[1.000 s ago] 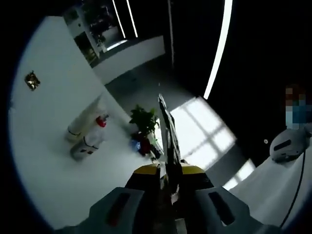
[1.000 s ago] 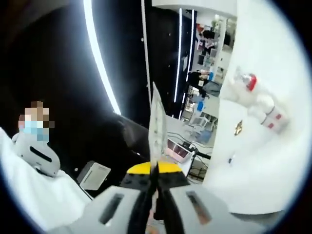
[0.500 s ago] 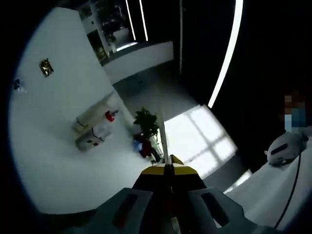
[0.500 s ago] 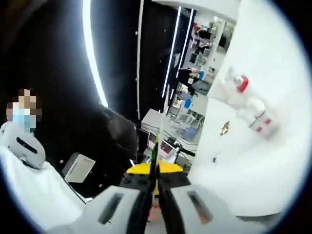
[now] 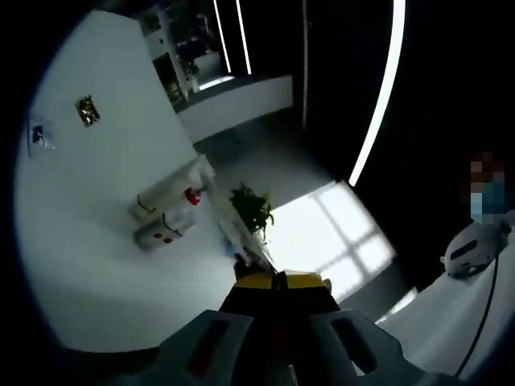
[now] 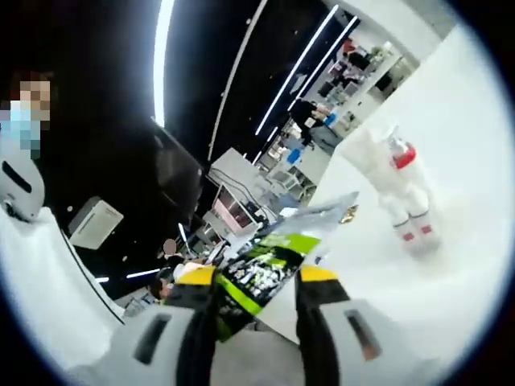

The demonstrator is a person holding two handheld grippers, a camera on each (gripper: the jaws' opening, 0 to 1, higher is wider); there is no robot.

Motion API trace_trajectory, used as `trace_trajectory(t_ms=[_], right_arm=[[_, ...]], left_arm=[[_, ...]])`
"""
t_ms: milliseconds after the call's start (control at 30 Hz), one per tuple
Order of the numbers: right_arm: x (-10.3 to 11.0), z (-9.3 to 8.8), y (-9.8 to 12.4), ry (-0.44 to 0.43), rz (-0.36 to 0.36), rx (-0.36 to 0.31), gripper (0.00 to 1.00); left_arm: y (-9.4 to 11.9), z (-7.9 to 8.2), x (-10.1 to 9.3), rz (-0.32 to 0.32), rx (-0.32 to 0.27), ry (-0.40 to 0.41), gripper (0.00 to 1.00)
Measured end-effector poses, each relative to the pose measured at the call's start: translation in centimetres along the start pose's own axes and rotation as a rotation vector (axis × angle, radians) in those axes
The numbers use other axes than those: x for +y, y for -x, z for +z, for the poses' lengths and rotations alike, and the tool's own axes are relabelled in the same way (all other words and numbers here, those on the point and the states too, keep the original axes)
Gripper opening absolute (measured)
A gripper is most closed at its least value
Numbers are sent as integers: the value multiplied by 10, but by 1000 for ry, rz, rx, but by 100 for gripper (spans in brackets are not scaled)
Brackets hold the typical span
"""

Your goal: Arrange the skincare products in the storage area until every visible bottle or jar stands upright without overlapping.

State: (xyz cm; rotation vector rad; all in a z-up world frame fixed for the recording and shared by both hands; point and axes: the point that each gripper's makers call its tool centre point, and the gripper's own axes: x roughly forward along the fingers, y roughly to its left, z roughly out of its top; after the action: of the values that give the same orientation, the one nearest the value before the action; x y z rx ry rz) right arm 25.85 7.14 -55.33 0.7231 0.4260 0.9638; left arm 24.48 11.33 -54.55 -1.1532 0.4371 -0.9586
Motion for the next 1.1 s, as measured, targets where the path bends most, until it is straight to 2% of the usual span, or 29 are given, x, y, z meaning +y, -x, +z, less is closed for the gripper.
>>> trace_trajectory(t_ms=[133, 433, 600, 1100], right_arm=[[-5, -3, -2, 12, -19, 24, 48], [-12, -5, -5, 49, -49, 57, 51], [-19, -6, -6, 72, -75, 77, 59], [-50, -19, 4, 100, -182, 110, 76]], left_arm=[[1, 4, 4, 10, -4, -9, 0], [-1, 15, 16, 25, -17, -2, 0], [-5, 23, 25, 39, -30, -4, 0], [-8, 32, 65, 133, -34, 22, 0]])
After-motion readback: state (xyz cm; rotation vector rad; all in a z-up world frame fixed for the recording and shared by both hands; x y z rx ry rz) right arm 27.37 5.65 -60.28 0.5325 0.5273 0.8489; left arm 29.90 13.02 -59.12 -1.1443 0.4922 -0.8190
